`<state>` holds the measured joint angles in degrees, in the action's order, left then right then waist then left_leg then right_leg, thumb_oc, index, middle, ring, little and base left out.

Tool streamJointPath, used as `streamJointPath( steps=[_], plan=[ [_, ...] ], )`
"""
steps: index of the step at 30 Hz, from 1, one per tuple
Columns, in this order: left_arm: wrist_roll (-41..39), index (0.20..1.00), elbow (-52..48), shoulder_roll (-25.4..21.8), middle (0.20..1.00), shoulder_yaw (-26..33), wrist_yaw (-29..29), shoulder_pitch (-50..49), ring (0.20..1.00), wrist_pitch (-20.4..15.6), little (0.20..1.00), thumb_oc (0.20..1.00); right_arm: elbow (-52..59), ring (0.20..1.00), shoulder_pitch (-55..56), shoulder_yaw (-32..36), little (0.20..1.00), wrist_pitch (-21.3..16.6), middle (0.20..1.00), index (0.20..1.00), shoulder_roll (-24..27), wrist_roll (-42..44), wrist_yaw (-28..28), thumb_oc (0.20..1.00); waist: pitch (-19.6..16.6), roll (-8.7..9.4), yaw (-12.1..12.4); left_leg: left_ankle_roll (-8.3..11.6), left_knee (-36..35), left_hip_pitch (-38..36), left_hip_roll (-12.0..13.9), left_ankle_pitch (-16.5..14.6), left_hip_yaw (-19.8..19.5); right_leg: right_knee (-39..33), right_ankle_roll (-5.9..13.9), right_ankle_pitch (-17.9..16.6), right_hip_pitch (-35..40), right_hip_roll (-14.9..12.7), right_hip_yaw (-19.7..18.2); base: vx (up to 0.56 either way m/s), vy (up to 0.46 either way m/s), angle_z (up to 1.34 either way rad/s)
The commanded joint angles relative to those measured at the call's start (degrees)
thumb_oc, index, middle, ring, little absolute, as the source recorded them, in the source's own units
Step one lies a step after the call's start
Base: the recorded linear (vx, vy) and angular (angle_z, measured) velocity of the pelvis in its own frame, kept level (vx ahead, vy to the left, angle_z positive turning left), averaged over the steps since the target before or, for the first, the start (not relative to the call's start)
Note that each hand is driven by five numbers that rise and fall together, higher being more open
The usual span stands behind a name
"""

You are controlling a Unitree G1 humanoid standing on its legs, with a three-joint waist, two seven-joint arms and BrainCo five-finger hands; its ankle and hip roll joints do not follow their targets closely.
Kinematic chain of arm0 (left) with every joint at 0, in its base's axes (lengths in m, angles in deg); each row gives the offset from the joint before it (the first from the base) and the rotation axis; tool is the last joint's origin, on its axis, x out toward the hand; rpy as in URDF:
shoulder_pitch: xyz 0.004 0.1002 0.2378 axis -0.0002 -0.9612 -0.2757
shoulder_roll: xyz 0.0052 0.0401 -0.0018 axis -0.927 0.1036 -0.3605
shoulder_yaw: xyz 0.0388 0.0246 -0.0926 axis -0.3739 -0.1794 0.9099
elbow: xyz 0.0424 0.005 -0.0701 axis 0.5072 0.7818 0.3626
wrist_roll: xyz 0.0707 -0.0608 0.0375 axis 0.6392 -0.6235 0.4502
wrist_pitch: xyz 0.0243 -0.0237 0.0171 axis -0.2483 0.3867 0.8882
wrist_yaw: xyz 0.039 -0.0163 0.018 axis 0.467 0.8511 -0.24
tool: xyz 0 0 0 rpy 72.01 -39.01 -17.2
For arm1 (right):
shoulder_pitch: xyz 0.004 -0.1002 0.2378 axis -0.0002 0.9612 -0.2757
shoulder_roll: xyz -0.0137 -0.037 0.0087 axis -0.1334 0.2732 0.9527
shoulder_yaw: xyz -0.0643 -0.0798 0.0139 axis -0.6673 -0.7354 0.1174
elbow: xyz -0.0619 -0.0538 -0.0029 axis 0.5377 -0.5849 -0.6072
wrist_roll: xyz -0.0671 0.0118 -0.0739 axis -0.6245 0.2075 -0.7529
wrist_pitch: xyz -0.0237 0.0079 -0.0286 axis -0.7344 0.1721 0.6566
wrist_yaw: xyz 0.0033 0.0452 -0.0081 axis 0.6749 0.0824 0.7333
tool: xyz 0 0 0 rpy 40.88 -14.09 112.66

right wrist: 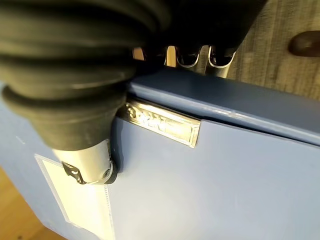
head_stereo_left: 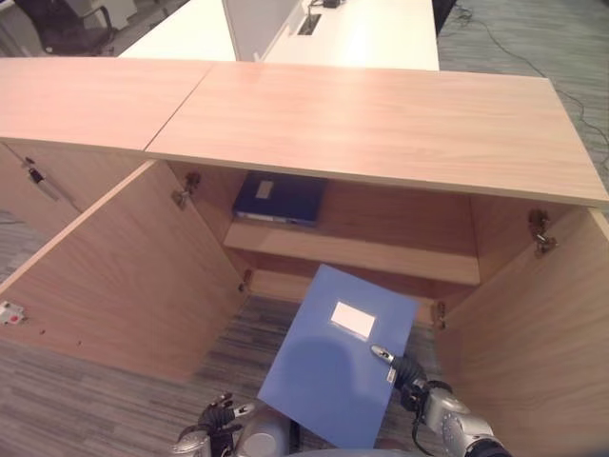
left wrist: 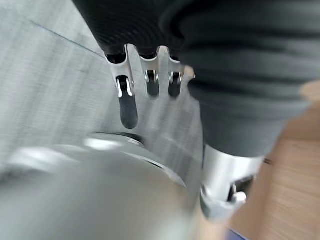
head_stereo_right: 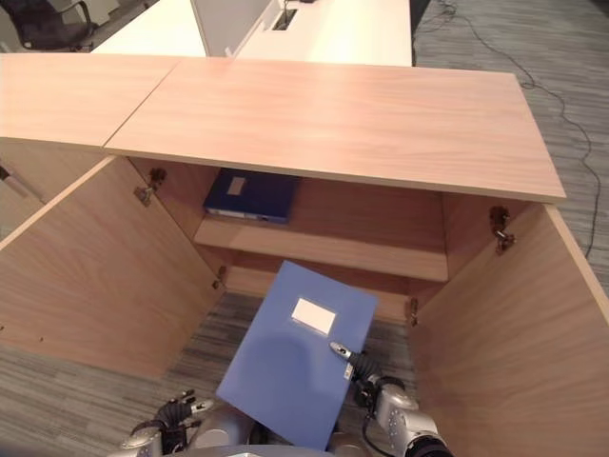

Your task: Put the empty folder in the office cabinet

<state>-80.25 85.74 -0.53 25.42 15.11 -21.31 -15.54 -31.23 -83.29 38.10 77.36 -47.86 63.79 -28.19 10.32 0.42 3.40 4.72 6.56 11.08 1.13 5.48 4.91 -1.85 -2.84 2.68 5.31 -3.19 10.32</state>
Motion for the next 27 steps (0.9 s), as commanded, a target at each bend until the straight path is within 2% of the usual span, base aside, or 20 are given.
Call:
streamJointPath(
  steps=[1,4,6,9,15,16,18,19,20,21,22,23,24,25,27],
  plan=[
    [17.3,1.0,6.6,1.5,1.0,-3.3,-5.9,-0.8,1.0,-0.3,1.0,1.0,1.0,0.2,0.0,-2.0,0.2,-3.0,0.2,0.2,1.3,1.9,-0.5,0.2,-1.9,-0.33,0.2,-0.82,-3.9,4.9,0.3,3.3,-0.2,-0.1,5.23,3.0,4.4,1.3,-2.1,0.22,0.12,-0.42],
    [26.1,1.0,11.0,1.3,1.0,-5.2,-3.4,-2.6,1.0,0.1,1.0,1.0,1.9,0.2,0.7,-1.0,0.2,-3.9,0.2,0.2,1.6,2.9,-0.5,0.2,-3.8,-1.65,0.0,-0.81,-10.2,0.4,1.0,5.3,-0.3,-0.4,5.9,3.6,5.7,1.4,-3.5,0.23,0.155,-0.54],
    [31.5,1.0,12.6,1.2,1.0,-7.3,-0.6,-3.9,1.0,0.1,1.0,1.0,2.2,0.2,0.6,0.2,0.2,-4.1,0.2,0.2,1.9,3.2,-0.7,0.2,-5.0,-1.98,-0.6,-1.14,-11.4,-1.8,0.7,4.9,0.6,-1.0,6.6,3.8,6.0,0.2,-4.2,0.22,0.205,-0.55],
    [35.1,1.0,11.7,0.7,1.0,-9.1,0.6,-5.5,1.0,-0.7,1.0,1.0,3.5,0.2,0.1,1.1,0.2,-4.8,0.2,0.2,2.1,3.5,-0.5,0.2,-6.0,-2.37,-0.9,-2.28,-11.6,-3.1,0.0,3.5,1.7,-1.4,7.55,3.5,5.7,-1.3,-5.7,0.19,0.204,-0.52],
    [34.7,1.0,10.7,1.3,1.0,-8.1,-1.3,-7.5,1.0,-0.7,1.0,1.0,7.8,0.2,-2.6,3.2,0.2,-6.9,0.2,0.2,1.4,6.1,-2.0,0.2,-6.7,-2.31,0.1,-4.61,-11.6,-4.3,-2.4,0.3,2.9,0.0,10.42,2.7,3.8,-5.4,-7.2,0.13,0.202,-0.18],
    [34.2,1.0,11.0,1.8,1.0,-7.7,-1.7,-8.0,1.0,-0.6,1.0,1.0,8.5,0.2,-3.1,3.6,0.2,-7.2,0.2,0.2,1.2,6.4,-2.5,0.2,-6.7,-2.33,0.4,-5.15,-11.6,-4.6,-2.9,-0.4,3.2,1.4,11.12,2.5,3.1,-6.3,-7.1,0.13,0.295,-0.21],
    [32.6,1.0,11.2,2.8,1.0,-6.1,-2.4,-8.8,1.0,-0.2,1.0,1.0,12.0,0.2,-4.1,4.8,0.2,-8.3,0.2,0.2,1.2,7.0,-3.4,0.2,-5.6,-2.72,1.1,-6.66,-11.6,-5.9,-4.5,-2.3,3.5,9.8,13.19,-0.3,-1.2,-9.9,-6.2,0.09,0.263,-0.2],
    [32.6,1.0,11.2,2.8,1.0,-6.1,-2.4,-8.7,1.0,-0.2,1.0,1.0,12.0,0.2,-4.2,4.8,0.2,-8.3,0.2,0.2,1.2,7.0,-3.5,0.2,-5.8,-2.83,1.3,-6.63,-11.6,-5.7,-4.3,-2.2,3.6,9.7,13.14,-0.5,-1.5,-9.8,-6.4,0.0,0.213,-0.17],
    [31.6,1.0,10.8,2.9,1.0,-5.7,-2.9,-9.4,1.0,-0.2,1.0,1.0,14.9,0.2,-6.0,4.7,0.2,-9.3,0.2,0.2,1.1,7.6,-4.1,0.2,-4.1,-3.39,1.6,-7.3,-11.6,-6.1,-4.3,-2.9,4.4,16.5,12.41,-4.1,-5.8,-11.7,-4.6,-0.02,0.18,-0.33],
    [31.2,1.0,10.6,3.0,1.0,-5.5,-3.1,-9.7,1.0,-0.2,1.0,1.0,15.8,0.2,-6.7,4.7,0.2,-9.8,0.2,0.2,0.7,7.9,-4.5,0.2,-3.5,-3.51,2.0,-7.33,-11.6,-6.4,-3.9,-3.4,5.2,18.9,11.8,-4.7,-8.0,-12.6,-2.7,0.04,0.199,-0.48],
    [30.4,1.0,10.2,3.0,1.0,-5.2,-3.3,-10.0,1.0,-0.2,1.0,1.0,17.3,0.2,-7.6,4.4,0.2,-10.6,0.2,0.2,0.5,8.2,-4.9,0.2,-2.7,-3.14,2.7,-6.87,-11.6,-7.2,-3.6,-4.7,6.0,19.8,11.63,-4.4,-9.3,-14.6,0.7,0.05,0.082,-0.52],
    [29.6,1.0,9.9,3.0,1.0,-5.1,-3.6,-9.9,1.0,-0.1,1.0,1.0,18.7,0.2,-8.7,4.2,0.2,-11.0,0.2,0.2,0.6,8.3,-5.3,0.2,-1.8,-3.07,2.9,-6.65,-11.6,-7.2,-3.0,-4.7,6.8,19.3,11.18,-4.2,-10.6,-15.0,4.1,-0.02,0.024,-0.42],
    [29.5,1.0,9.9,3.0,1.0,-5.1,-3.6,-9.8,1.0,-0.1,1.0,1.0,18.8,0.2,-8.8,4.2,0.2,-11.0,0.2,0.2,0.5,8.3,-5.4,0.2,-1.5,-3.28,2.8,-6.88,-11.6,-6.8,-2.8,-3.9,7.1,19.1,10.58,-4.8,-10.8,-14.8,4.8,-0.02,-0.019,-0.42],
    [28.9,1.0,9.6,3.0,1.0,-4.9,-4.0,-9.9,1.0,0.0,1.0,1.0,20.1,0.2,-9.6,4.1,0.2,-11.4,0.2,0.2,0.6,8.5,-6.0,0.2,-0.5,-2.95,2.7,-6.4,-11.6,-7.4,-2.3,-4.9,7.2,18.4,10.72,-2.8,-12.0,-14.2,6.8,-0.04,-0.043,-0.49],
    [28.1,1.0,8.8,3.1,1.0,-5.1,-4.1,-9.9,1.0,0.1,1.0,1.0,21.9,0.2,-11.5,3.7,0.2,-12.5,0.2,0.2,0.9,9.4,-7.8,0.2,2.4,-2.74,2.3,-6.31,-11.5,-7.4,-1.5,-4.8,7.6,15.7,10.6,-2.8,-16.2,-10.8,8.4,-0.05,-0.074,-0.35]
  ],
)
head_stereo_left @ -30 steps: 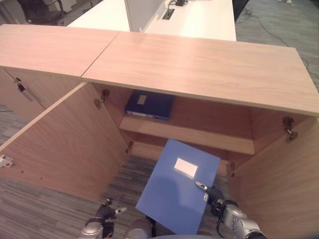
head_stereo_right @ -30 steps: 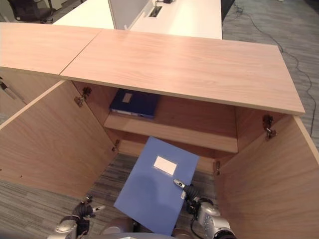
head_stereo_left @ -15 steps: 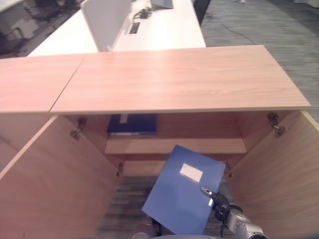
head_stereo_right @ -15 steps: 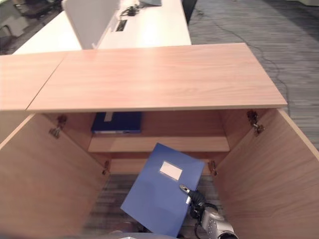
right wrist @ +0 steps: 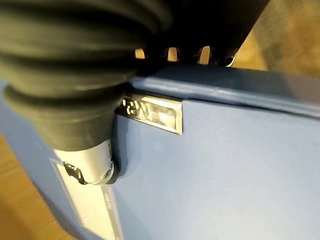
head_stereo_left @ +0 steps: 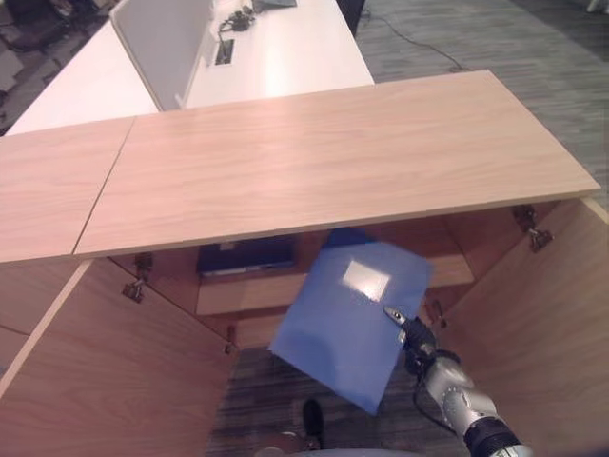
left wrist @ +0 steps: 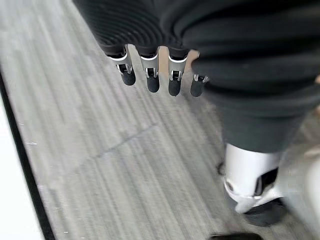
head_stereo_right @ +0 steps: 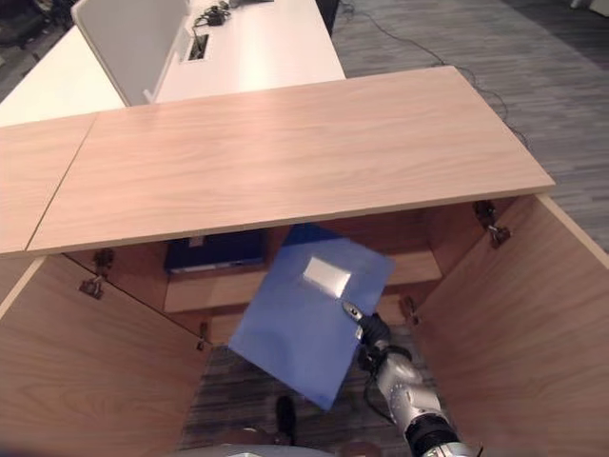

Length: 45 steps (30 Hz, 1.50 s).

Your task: Put the empty folder in the office cabinet

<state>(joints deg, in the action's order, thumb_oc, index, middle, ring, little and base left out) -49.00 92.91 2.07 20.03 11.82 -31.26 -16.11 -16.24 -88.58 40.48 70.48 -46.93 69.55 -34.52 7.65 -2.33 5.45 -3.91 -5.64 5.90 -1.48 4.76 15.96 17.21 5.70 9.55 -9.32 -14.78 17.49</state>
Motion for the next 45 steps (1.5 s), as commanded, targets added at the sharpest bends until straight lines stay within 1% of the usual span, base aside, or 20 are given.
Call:
streamJointPath(
  steps=[1,2,3,5,6,7,8,14,18,22,25,26,28,30,35,38,40,41,42,45],
  plan=[
    [-3.5,1.0,1.4,0.7,1.0,0.1,-1.0,0.1,1.0,0.6,1.0,1.0,7.1,0.2,-7.3,1.1,0.2,-6.4,0.2,0.2,-0.2,4.3,-2.4,0.2,6.4,0.27,0.3,2.41,0.9,-2.4,1.2,-4.0,-3.5,-5.0,2.12,-10.5,-2.7,2.1,1.8,-0.05,-0.057,-0.05],
    [-3.8,1.0,1.1,0.2,1.0,-0.4,-0.8,0.6,1.0,0.6,1.0,1.0,7.7,0.2,-8.5,1.0,0.2,-7.3,0.2,0.2,-0.3,5.0,-3.3,0.2,7.7,0.44,0.2,2.47,1.2,-2.3,1.2,-4.2,-3.5,-5.9,2.3,-11.4,-4.9,2.8,2.6,0.03,-0.077,-0.01],
    [-3.5,1.0,0.4,-0.2,1.0,-0.3,-0.8,0.3,1.0,0.5,1.0,1.0,8.5,0.2,-8.7,1.4,0.2,-7.4,0.2,0.2,-0.4,5.7,-4.7,0.2,8.0,1.07,0.2,2.62,2.1,-1.9,0.7,-4.6,-4.0,-9.7,2.31,-11.7,-3.0,3.2,2.8,0.02,-0.065,0.31],
    [-4.7,1.0,-1.3,0.0,1.0,-1.1,-1.8,0.1,1.0,-0.4,1.0,1.0,8.9,0.2,-10.6,1.9,0.2,-9.6,0.2,0.2,-0.3,6.9,-6.5,0.2,9.6,1.46,0.8,2.69,5.5,0.9,0.5,-5.7,-4.2,-10.7,2.05,-12.3,-3.4,3.4,2.6,-0.07,-0.082,0.37],
    [-5.9,1.0,-2.0,-0.1,1.0,-1.5,-2.8,0.6,1.0,-0.7,1.0,1.0,9.2,0.2,-12.2,2.5,0.2,-10.8,0.2,0.2,-0.3,7.9,-7.5,0.2,11.1,1.5,1.1,2.9,8.6,4.3,1.0,-6.4,-4.5,-9.8,1.62,-12.4,-5.3,3.2,2.3,-0.23,-0.168,0.22],
    [-7.3,1.0,-3.2,-0.4,1.0,-2.6,-3.8,1.2,1.0,-0.9,1.0,1.0,9.3,0.2,-14.9,3.1,0.2,-12.9,0.2,0.2,-0.2,9.8,-9.3,0.2,13.0,1.57,1.3,2.85,14.3,10.5,1.6,-7.3,-5.5,-7.6,0.87,-12.4,-8.5,2.6,2.3,-0.23,-0.202,0.09],
    [-7.7,1.0,-3.6,-0.5,1.0,-3.0,-4.3,1.4,1.0,-0.9,1.0,1.0,9.4,0.2,-16.2,3.6,0.2,-13.7,0.2,0.2,0.0,10.3,-10.2,0.2,13.3,1.7,1.4,2.59,17.1,13.5,1.8,-8.1,-6.0,-6.2,0.42,-12.0,-10.1,2.2,2.5,-0.17,-0.191,0.18],
    [-9.5,1.0,-5.9,-1.4,1.0,-4.2,-7.3,0.6,1.0,-1.1,1.0,1.0,11.4,0.2,-21.1,7.1,0.2,-17.9,0.2,0.2,0.2,13.1,-14.7,0.2,12.9,0.71,3.1,1.02,28.8,25.6,2.3,-12.5,-8.3,5.4,-2.64,-6.2,-20.2,0.0,1.9,-0.02,-0.071,0.29],
    [-9.2,1.0,-8.2,-2.9,1.0,-6.2,-7.7,-1.0,1.0,-1.7,1.0,1.0,10.4,0.2,-27.6,10.1,0.2,-20.3,0.2,0.2,2.6,14.4,-17.8,0.2,12.6,-0.02,4.5,0.3,36.7,32.4,2.0,-15.3,-8.6,13.9,-4.63,-1.9,-26.6,-1.2,0.8,-0.01,-0.021,0.19],
    [-9.1,1.0,-8.9,-4.2,1.0,-8.5,-8.3,-2.2,1.0,-1.9,1.0,1.0,6.0,0.2,-36.1,12.9,0.2,-23.4,0.2,0.2,5.2,18.9,-19.6,0.2,11.6,-0.41,6.2,0.06,44.8,39.7,1.4,-18.1,-9.4,22.3,-6.83,3.0,-33.3,-2.3,-0.4,0.0,-0.034,0.19],
    [-8.6,1.0,-8.8,-4.9,1.0,-9.6,-8.9,-2.6,1.0,-1.9,1.0,1.0,3.7,0.2,-39.7,14.2,0.2,-25.0,0.2,0.2,6.4,21.0,-20.7,0.2,11.2,-0.46,6.9,0.21,48.0,42.5,1.3,-19.2,-9.8,25.4,-7.85,5.0,-35.5,-3.0,-0.8,0.01,-0.058,0.22],
    [-8.5,1.0,-8.8,-5.4,1.0,-10.5,-9.3,-2.8,1.0,-1.9,1.0,1.0,0.4,0.2,-43.5,15.6,0.2,-26.6,0.2,0.2,7.8,23.3,-21.5,0.2,10.8,-0.6,7.5,0.3,50.8,44.9,1.0,-20.0,-10.5,28.4,-8.79,7.0,-37.5,-3.7,-1.0,0.02,-0.048,0.12],
    [-8.5,1.0,-9.1,-5.7,1.0,-11.0,-9.5,-3.1,1.0,-2.0,1.0,1.0,-1.6,0.2,-45.4,16.2,0.2,-27.4,0.2,0.2,8.6,24.2,-22.2,0.2,10.4,-0.58,7.9,0.27,52.0,45.9,0.7,-20.4,-10.8,29.6,-9.11,7.7,-38.2,-4.0,-1.1,0.03,-0.066,0.18],
    [-9.2,1.0,-10.1,-6.8,1.0,-12.3,-10.3,-3.8,1.0,-2.5,1.0,1.0,-9.5,0.2,-51.4,18.1,0.2,-29.2,0.2,0.2,11.5,28.0,-24.1,0.2,9.3,-0.53,9.1,0.26,53.5,47.3,0.2,-21.0,-11.7,32.1,-9.78,9.7,-39.0,-5.0,-0.7,0.05,-0.093,0.27],
    [-10.2,1.0,-11.6,-8.8,1.0,-13.6,-11.2,-4.5,1.0,-3.3,1.0,1.0,-20.8,0.2,-59.9,18.2,0.2,-29.2,0.2,0.2,17.5,31.7,-26.2,0.2,7.8,-0.4,10.7,0.44,54.4,48.4,-1.0,-21.4,-12.8,33.7,-10.2,11.1,-38.9,-6.1,0.4,0.03,-0.061,0.25],
    [-10.3,1.0,-12.7,-10.1,1.0,-14.1,-11.2,-5.6,1.0,-3.8,1.0,1.0,-28.8,0.2,-65.2,15.7,0.2,-27.0,0.2,0.2,22.5,32.2,-27.1,0.2,6.6,-0.49,11.8,0.49,55.3,50.3,-1.7,-21.5,-13.7,35.3,-10.76,12.4,-39.9,-6.8,0.9,0.02,-0.07,0.29],
    [-10.3,1.0,-12.4,-10.5,1.0,-14.1,-11.4,-6.1,1.0,-3.9,1.0,1.0,-32.3,0.2,-67.1,14.2,0.2,-26.0,0.2,0.2,23.7,32.6,-27.5,0.2,6.1,-0.37,12.2,0.5,56.3,51.2,-1.9,-21.8,-14.1,36.3,-11.11,12.9,-40.6,-7.0,0.9,0.01,-0.033,0.31],
    [-10.9,1.0,-10.9,-10.1,1.0,-14.6,-12.1,-4.5,1.0,-2.9,1.0,1.0,-33.7,0.2,-69.4,12.1,0.2,-25.4,0.2,0.2,21.1,32.6,-27.2,0.2,5.3,0.08,12.4,0.46,57.0,51.9,-1.8,-22.2,-14.1,36.7,-11.26,13.2,-41.1,-6.9,0.9,0.01,-0.007,0.23],
    [-10.4,1.0,-8.2,-9.1,1.0,-15.4,-13.0,-3.0,1.0,-2.8,1.0,1.0,-35.3,0.2,-70.3,12.8,0.2,-25.1,0.2,0.2,19.6,33.9,-27.7,0.2,5.1,0.06,11.4,0.49,57.5,52.3,-1.5,-22.4,-14.1,37.0,-11.32,13.2,-41.6,-6.6,0.5,0.01,-0.002,0.12],
    [-12.3,1.0,-6.0,-9.0,1.0,-14.5,-12.5,-2.1,1.0,-3.0,1.0,1.0,-38.9,0.2,-72.4,13.5,0.2,-25.0,0.2,0.2,22.7,36.3,-27.2,0.2,4.4,0.38,12.0,0.4,57.7,52.7,-1.5,-22.6,-14.2,37.4,-11.18,13.4,-41.8,-6.7,0.6,0.01,-0.015,0.02]
  ],
)
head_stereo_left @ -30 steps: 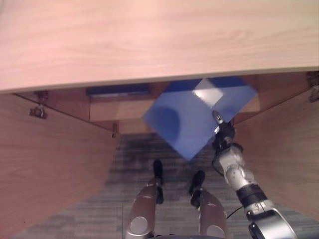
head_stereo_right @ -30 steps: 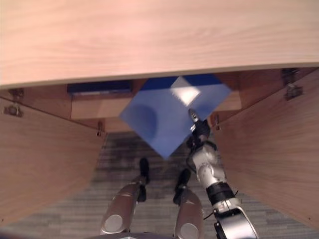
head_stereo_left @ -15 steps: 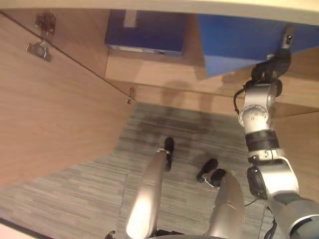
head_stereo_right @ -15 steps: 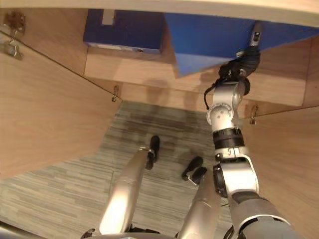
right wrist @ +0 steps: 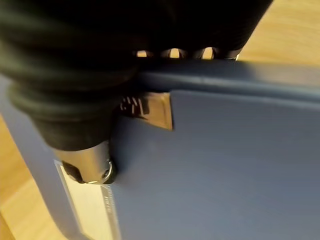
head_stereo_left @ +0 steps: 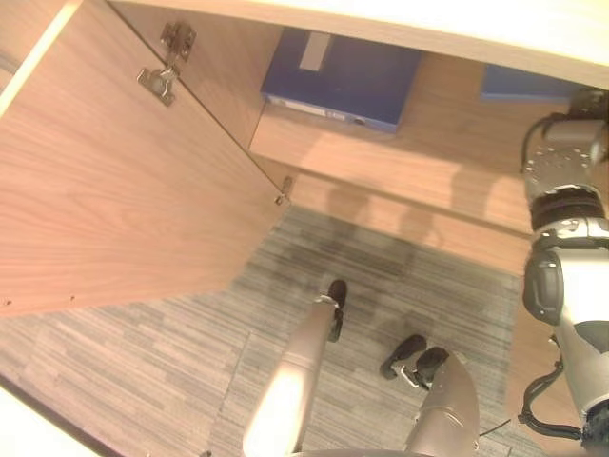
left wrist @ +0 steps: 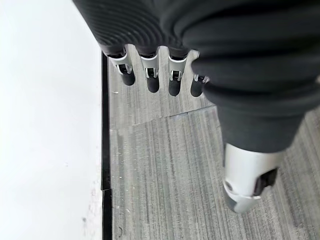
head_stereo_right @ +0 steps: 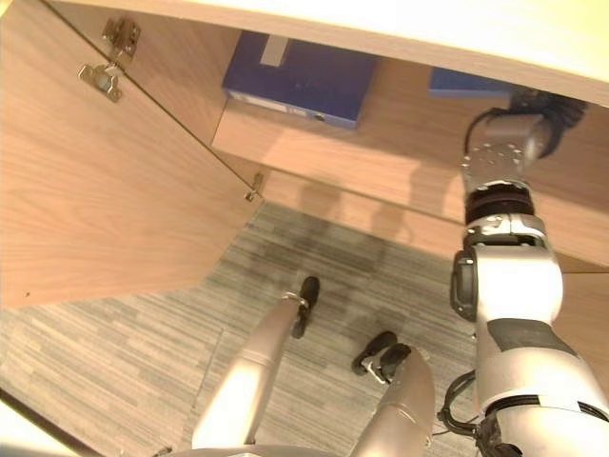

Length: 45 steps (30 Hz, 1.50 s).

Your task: Put the empty folder in the office cabinet

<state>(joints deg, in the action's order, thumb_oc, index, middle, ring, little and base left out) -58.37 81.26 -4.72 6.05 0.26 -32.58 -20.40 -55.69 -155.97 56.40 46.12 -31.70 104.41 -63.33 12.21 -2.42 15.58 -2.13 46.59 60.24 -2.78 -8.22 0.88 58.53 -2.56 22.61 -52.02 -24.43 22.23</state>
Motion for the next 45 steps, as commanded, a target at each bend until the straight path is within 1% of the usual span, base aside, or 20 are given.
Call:
streamJointPath(
  steps=[1,4,8,10,14,16,25,27,31,36,43,44,45],
  plan=[
    [-3.7,1.0,6.0,-2.5,1.0,0.0,-1.1,-0.4,1.0,1.1,1.0,1.0,-1.2,0.2,-6.1,-3.1,0.2,-0.3,0.2,0.2,8.9,2.4,2.0,0.2,-0.5,0.73,2.2,-1.35,5.5,-1.6,-0.2,-9.7,0.7,-3.8,-2.8,0.5,1.0,2.8,-3.9,0.02,-0.044,0.03],
    [-4.5,1.0,6.8,-3.4,1.0,1.2,-1.2,-0.7,1.0,0.7,1.0,1.0,-5.6,0.2,-9.4,-6.2,0.2,1.3,0.2,0.2,13.2,4.3,2.8,0.2,-0.8,0.99,3.7,-1.24,5.2,-2.0,-0.3,-9.8,0.3,-3.7,-2.43,0.7,1.8,2.1,-3.4,0.02,-0.038,0.03],
    [-4.3,1.0,6.5,-3.5,1.0,1.2,-1.0,-1.1,1.0,0.5,1.0,1.0,-6.6,0.2,-10.1,-7.4,0.2,1.9,0.2,0.2,14.5,4.5,3.1,0.2,-0.5,0.75,4.2,-1.31,5.1,-2.4,-0.4,-9.9,0.2,-3.5,-2.39,0.9,2.3,1.9,-3.3,0.0,-0.007,0.02],
    [-4.2,1.0,6.4,-3.8,1.0,1.2,-1.1,-1.1,1.0,0.6,1.0,1.0,-7.9,0.2,-9.7,-7.6,0.2,2.4,0.2,0.2,15.1,4.5,2.6,0.2,-0.2,0.34,4.5,-1.43,5.4,-2.6,-0.6,-10.1,0.4,-3.0,-2.59,1.2,2.5,1.9,-3.3,0.0,-0.025,0.06],
    [-4.2,1.0,6.8,-4.0,1.0,1.2,-1.2,-0.2,1.0,0.9,1.0,1.0,-8.8,0.2,-8.7,-6.6,0.2,2.7,0.2,0.2,14.4,4.4,1.7,0.2,0.3,-0.02,4.6,-1.55,6.1,-2.2,-0.6,-10.3,0.4,-2.3,-2.67,1.6,2.1,1.9,-3.6,0.0,-0.01,0.07],
    [-4.6,1.0,6.7,-3.7,1.0,0.9,-1.4,0.5,1.0,0.9,1.0,1.0,-9.2,0.2,-7.6,-5.3,0.2,2.2,0.2,0.2,13.6,4.5,0.7,0.2,0.9,-0.69,4.6,-1.66,6.8,-1.6,-0.6,-10.4,0.5,-1.6,-2.5,1.7,1.4,2.0,-3.9,0.0,0.0,0.0],
    [-5.3,1.0,6.9,-3.7,1.0,0.7,-2.3,1.9,1.0,1.1,1.0,1.0,-8.5,0.2,-4.9,-2.8,0.2,1.5,0.2,0.2,12.7,5.4,0.4,0.2,1.7,-1.4,4.7,-1.9,7.9,0.0,-0.8,-10.4,0.1,0.7,-2.53,2.4,-0.6,1.3,-4.7,0.0,-0.011,0.02],
    [-5.6,1.0,7.0,-3.7,1.0,0.8,-2.5,2.4,1.0,1.1,1.0,1.0,-8.5,0.2,-4.4,-2.4,0.2,1.3,0.2,0.2,12.5,5.5,0.3,0.2,2.1,-1.81,4.6,-1.99,8.3,0.5,-0.8,-10.5,0.2,1.4,-2.6,2.5,-1.2,1.1,-5.0,0.0,-0.016,0.04],
    [-5.9,1.0,7.1,-3.8,1.0,0.9,-2.7,3.0,1.0,1.2,1.0,1.0,-8.5,0.2,-4.2,-2.3,0.2,1.3,0.2,0.2,12.1,5.6,0.6,0.2,2.4,-2.17,4.6,-2.1,8.9,1.2,-1.0,-10.6,0.4,2.5,-2.68,2.8,-2.2,0.9,-5.6,0.0,-0.013,0.07],
    [-6.6,1.0,7.3,-3.9,1.0,1.8,-2.4,3.9,1.0,1.3,1.0,1.0,-8.3,0.2,-4.1,-3.6,0.2,2.0,0.2,0.2,11.6,5.0,1.4,0.2,2.6,-2.33,4.4,-2.3,9.6,2.2,-1.0,-10.6,0.5,3.8,-2.7,2.7,-3.8,0.8,-6.6,0.0,-0.007,0.04],
    [-6.6,1.0,8.0,-4.1,1.0,2.4,-2.4,4.6,1.0,1.6,1.0,1.0,-8.0,0.2,-4.5,-4.2,0.2,2.1,0.2,0.2,10.3,4.7,2.2,0.2,2.8,-2.44,4.0,-2.42,10.0,2.0,-0.6,-11.0,0.8,4.2,-2.59,2.5,-4.0,0.7,-6.9,0.0,0.0,0.0],
    [-6.4,1.0,8.3,-4.3,1.0,2.8,-2.5,4.6,1.0,1.7,1.0,1.0,-7.7,0.642,-4.3,-4.2,0.642,2.1,0.642,0.642,9.9,4.9,2.7,0.642,2.8,-2.45,3.9,-2.43,10.1,2.0,-0.6,-11.1,0.9,4.3,-2.61,2.5,-4.1,0.7,-7.0,0.0,0.0,0.0],
    [-6.5,1.0,8.5,-4.3,1.0,3.2,-2.4,4.8,1.0,1.7,1.0,1.0,-7.3,1.0,-4.2,-4.1,1.0,2.2,1.0,1.0,9.5,5.4,3.5,1.0,2.8,-2.46,3.8,-2.54,10.2,2.0,-0.5,-11.2,0.9,4.7,-2.71,2.7,-4.2,0.7,-7.2,0.0,0.0,0.0]
  ],
)
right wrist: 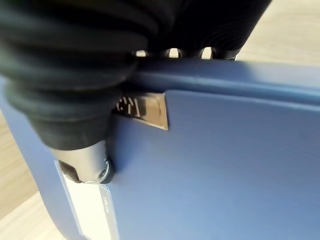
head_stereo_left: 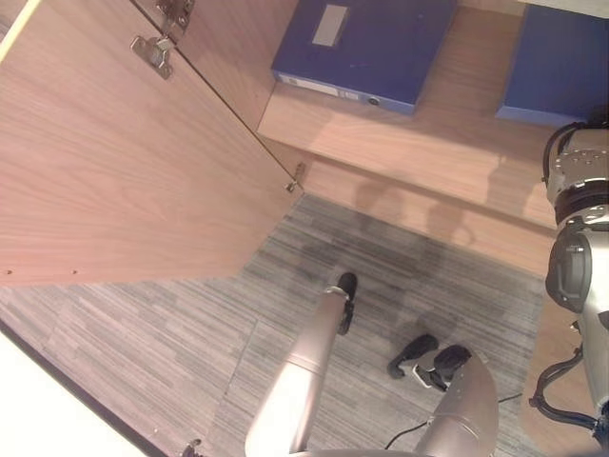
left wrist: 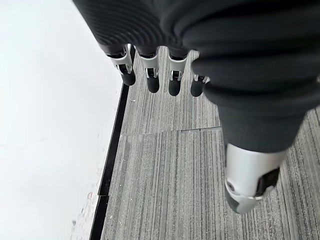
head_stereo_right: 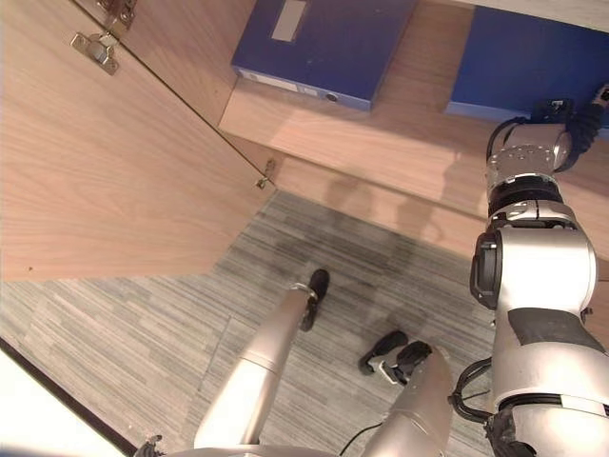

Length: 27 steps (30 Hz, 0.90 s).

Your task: Put the empty folder in the office cabinet

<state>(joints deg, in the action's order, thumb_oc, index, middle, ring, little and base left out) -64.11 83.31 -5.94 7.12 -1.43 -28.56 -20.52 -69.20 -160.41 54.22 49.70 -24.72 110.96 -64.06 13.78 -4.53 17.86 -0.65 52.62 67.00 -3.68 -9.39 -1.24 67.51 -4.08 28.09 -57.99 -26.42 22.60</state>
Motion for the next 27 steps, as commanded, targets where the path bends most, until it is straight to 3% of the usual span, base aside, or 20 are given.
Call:
streamJointPath(
  steps=[1,7,16,18,19,20,23,24,25,27],
  plan=[
    [-0.8,1.0,6.5,-3.1,1.0,2.1,-0.7,0.7,1.0,1.8,1.0,1.0,6.2,1.0,0.3,-1.9,1.0,-1.4,1.0,1.0,2.5,-1.1,4.3,1.0,1.3,-0.31,1.5,-4.02,4.2,-4.8,0.4,-10.0,3.0,-4.3,-1.19,-2.8,1.7,2.7,-7.5,0.0,0.0,0.0],
    [-1.3,1.0,6.3,-3.8,1.0,3.5,0.1,0.9,1.0,1.4,1.0,1.0,7.2,1.0,3.0,-2.9,1.0,0.7,1.0,1.0,1.7,-0.1,9.1,1.0,1.6,0.01,1.4,-3.92,4.1,-5.6,0.8,-10.0,3.1,-4.3,-0.91,-3.0,2.8,2.6,-7.1,0.0,0.0,0.0],
    [-0.2,1.0,7.4,-5.1,1.0,4.5,2.9,1.6,1.0,1.2,1.0,1.0,6.0,1.0,6.6,-7.2,1.0,8.9,1.0,1.0,-0.2,-7.7,13.0,1.0,2.5,0.71,0.6,-3.22,0.6,-10.4,1.7,-9.0,3.6,-9.3,0.13,-5.3,7.8,3.5,-5.2,0.0,0.001,0.0],
    [0.1,1.0,7.2,-5.7,1.0,5.1,3.7,2.1,1.0,1.1,1.0,1.0,4.7,1.0,7.4,-10.0,1.0,12.4,1.0,1.0,-0.2,-12.5,13.8,1.0,2.7,1.12,0.3,-2.99,-1.1,-11.7,2.0,-8.4,3.6,-11.0,0.53,-6.2,9.0,3.5,-4.6,-0.02,0.001,-0.01],
    [0.4,1.0,7.1,-6.1,1.0,5.3,4.6,2.2,1.0,0.9,1.0,1.0,3.8,1.0,8.1,-13.0,1.0,16.1,1.0,1.0,0.2,-18.4,15.0,1.0,2.8,1.59,0.0,-2.72,-2.7,-12.8,2.3,-7.8,3.7,-12.7,0.82,-7.0,10.0,3.7,-4.1,-0.04,-0.006,-0.04],
    [0.4,1.0,7.1,-6.0,1.0,5.3,4.6,2.2,1.0,0.8,1.0,1.0,3.7,1.0,7.9,-13.0,1.0,16.3,1.0,1.0,0.3,-18.7,15.1,1.0,2.9,1.5,-0.1,-2.71,-2.9,-12.9,2.3,-7.7,3.7,-12.9,0.82,-7.1,10.1,3.8,-4.1,-0.03,0.005,-0.07],
    [1.6,1.0,7.0,-6.6,1.0,5.4,5.9,2.8,1.0,0.8,1.0,1.0,1.6,1.0,7.9,-20.1,1.0,22.6,1.0,1.0,0.7,-31.7,18.2,1.0,3.1,2.33,-0.6,-2.24,-5.7,-14.6,2.8,-6.5,3.9,-15.9,1.5,-8.9,11.8,4.1,-3.2,-0.03,0.003,-0.12],
    [1.6,1.0,7.0,-6.5,1.0,5.4,5.9,2.8,1.0,0.8,1.0,1.0,1.5,1.0,7.7,-20.2,1.0,22.7,1.0,1.0,0.7,-31.9,18.3,1.0,3.2,2.23,-0.7,-2.23,-5.9,-14.8,2.8,-6.4,3.9,-16.1,1.51,-9.1,11.9,4.2,-3.2,-0.04,-0.003,-0.05],
    [2.5,1.0,7.0,-6.9,1.0,5.3,7.0,3.1,1.0,0.9,1.0,1.0,0.0,1.0,7.6,-24.1,1.0,25.7,1.0,1.0,0.7,-39.4,21.0,1.0,3.2,2.7,-0.9,-2.03,-7.8,-15.7,3.1,-5.6,4.0,-17.7,1.9,-10.1,12.6,4.4,-2.6,-0.03,-0.007,-0.03],
    [3.8,1.0,6.8,-7.2,1.0,5.1,8.2,3.1,1.0,0.7,1.0,1.0,-1.1,1.0,7.1,-29.0,1.0,28.2,1.0,1.0,1.0,-48.0,24.5,1.0,3.3,3.13,-1.0,-1.79,-10.0,-16.7,3.2,-4.6,3.9,-19.8,2.49,-11.3,13.8,4.8,-1.9,-0.04,-0.013,-0.03]
  ],
)
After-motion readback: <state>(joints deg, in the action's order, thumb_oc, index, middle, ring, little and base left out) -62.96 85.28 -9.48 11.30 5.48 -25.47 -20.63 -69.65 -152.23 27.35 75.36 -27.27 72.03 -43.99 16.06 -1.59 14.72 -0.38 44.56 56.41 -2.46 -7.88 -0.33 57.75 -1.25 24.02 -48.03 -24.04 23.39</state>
